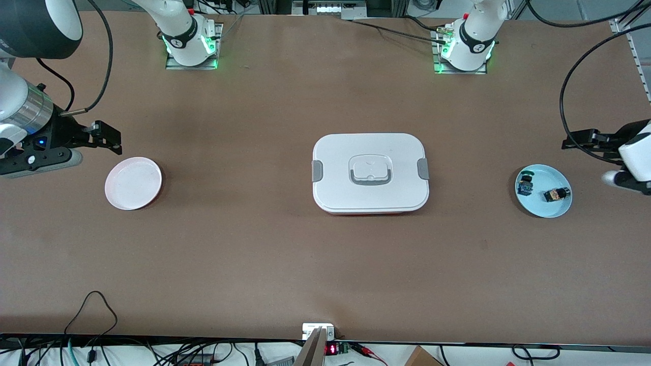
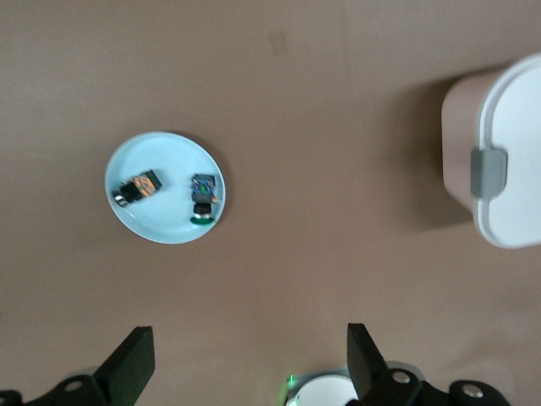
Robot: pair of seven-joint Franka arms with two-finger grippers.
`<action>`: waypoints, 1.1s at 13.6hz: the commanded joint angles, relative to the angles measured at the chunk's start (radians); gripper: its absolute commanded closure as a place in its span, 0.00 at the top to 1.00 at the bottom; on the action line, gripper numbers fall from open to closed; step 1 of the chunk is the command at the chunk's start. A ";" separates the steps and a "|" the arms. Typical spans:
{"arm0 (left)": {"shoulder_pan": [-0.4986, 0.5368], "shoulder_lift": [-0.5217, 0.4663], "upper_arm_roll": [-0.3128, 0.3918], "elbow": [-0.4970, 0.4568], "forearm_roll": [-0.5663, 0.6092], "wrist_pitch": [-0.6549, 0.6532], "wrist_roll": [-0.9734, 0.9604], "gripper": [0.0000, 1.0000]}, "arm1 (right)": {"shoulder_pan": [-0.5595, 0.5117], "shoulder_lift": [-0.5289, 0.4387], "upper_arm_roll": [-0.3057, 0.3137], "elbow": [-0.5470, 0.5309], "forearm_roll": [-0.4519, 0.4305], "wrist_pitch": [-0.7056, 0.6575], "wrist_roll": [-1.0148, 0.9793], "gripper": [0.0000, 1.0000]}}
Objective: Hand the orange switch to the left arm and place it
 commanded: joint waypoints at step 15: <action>-0.277 -0.280 0.327 -0.453 -0.095 0.411 -0.079 1.00 | 0.003 0.006 0.000 0.019 0.003 0.000 0.080 1.00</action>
